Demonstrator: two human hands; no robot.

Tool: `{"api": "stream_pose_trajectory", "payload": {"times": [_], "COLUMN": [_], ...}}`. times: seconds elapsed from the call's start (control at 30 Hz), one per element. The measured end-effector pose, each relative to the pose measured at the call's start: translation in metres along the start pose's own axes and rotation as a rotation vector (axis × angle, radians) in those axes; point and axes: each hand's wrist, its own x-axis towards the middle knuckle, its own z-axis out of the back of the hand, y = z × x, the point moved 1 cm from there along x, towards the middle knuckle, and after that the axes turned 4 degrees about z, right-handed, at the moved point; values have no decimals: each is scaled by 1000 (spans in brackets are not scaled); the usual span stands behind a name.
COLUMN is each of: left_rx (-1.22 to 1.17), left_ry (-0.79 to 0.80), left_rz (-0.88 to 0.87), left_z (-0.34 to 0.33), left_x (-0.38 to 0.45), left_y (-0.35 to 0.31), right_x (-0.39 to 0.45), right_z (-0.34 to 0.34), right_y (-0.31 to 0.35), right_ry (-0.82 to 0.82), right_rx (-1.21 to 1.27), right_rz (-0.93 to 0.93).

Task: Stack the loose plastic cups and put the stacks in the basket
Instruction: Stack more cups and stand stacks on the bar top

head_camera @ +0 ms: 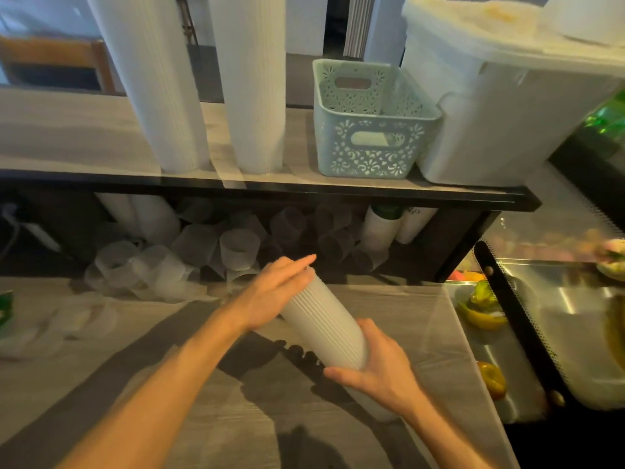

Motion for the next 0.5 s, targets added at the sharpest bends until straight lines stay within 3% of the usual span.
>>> {"api": "stream_pose_trajectory", "payload": {"times": [0.17,0.37,0.5], "left_rx": [-95,-259,-112], "left_ry": [-7,-123,-217], "left_rz": [73,64,151], "left_z": [-34,-45,-58], "left_x": [4,45,94], "left_y": [1,-17,-30], "right_x": [-10,-18,-23], "right_z": [0,10,25], "right_y": [-19,-49,-68], "right_ry": [48,-107,-170], "right_rx": [92,128,143], "right_rz": [-73,-224,-312]}}
